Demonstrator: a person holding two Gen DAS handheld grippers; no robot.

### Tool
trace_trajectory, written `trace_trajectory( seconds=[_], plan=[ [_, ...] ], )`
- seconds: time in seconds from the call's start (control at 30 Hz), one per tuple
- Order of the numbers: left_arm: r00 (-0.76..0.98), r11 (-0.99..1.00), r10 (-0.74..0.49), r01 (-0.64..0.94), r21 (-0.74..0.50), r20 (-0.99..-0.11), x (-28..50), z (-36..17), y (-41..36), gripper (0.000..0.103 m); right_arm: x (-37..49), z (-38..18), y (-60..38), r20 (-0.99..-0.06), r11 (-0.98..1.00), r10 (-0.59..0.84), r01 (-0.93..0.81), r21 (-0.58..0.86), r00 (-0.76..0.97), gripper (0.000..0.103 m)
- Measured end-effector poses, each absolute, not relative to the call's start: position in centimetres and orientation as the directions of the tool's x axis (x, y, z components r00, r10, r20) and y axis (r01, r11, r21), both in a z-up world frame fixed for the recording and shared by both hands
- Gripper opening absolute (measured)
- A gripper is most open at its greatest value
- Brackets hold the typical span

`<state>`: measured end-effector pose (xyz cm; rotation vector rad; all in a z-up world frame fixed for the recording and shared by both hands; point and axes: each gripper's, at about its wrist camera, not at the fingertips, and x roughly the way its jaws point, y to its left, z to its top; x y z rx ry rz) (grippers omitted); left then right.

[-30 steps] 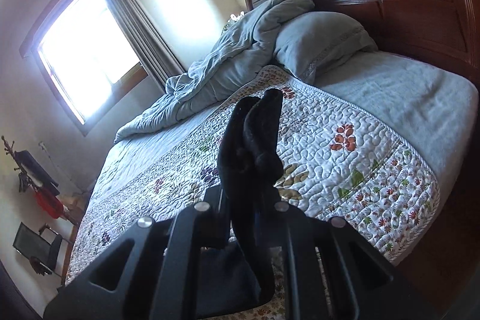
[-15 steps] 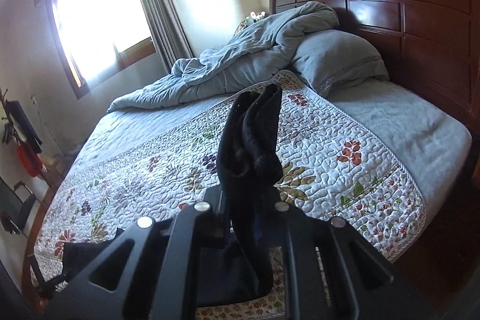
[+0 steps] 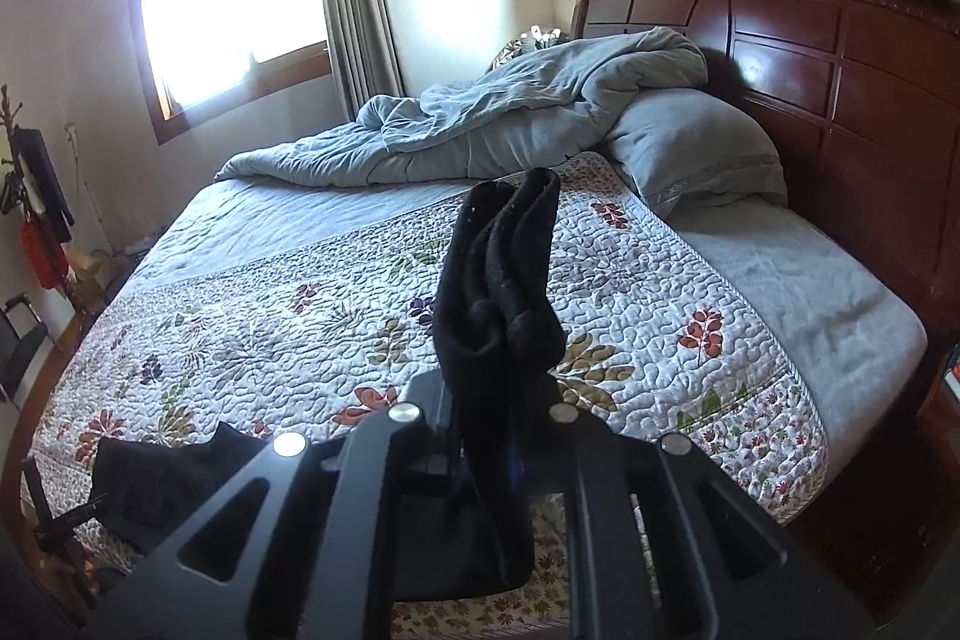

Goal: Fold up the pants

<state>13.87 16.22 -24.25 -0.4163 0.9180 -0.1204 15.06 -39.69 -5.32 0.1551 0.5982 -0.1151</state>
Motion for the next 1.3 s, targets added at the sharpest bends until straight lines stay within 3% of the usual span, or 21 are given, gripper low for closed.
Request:
trace_trajectory(
  seconds=[0.67,1.3],
  plan=[
    [0.618,0.901,-0.292,-0.078,-0.427,-0.729,13.5,-24.1,16.5,0.092,16.3,-5.4,-32.5,-0.584,0.994,-0.098,0.049,-0.099,0.806,0.010],
    [0.623,0.895,-0.300,-0.078,-0.439,-0.722,13.3,-23.9,16.4,0.092,17.7,-6.7,-27.6,-0.611,0.983,-0.081,-0.040,-0.181,0.787,0.010]
  ],
)
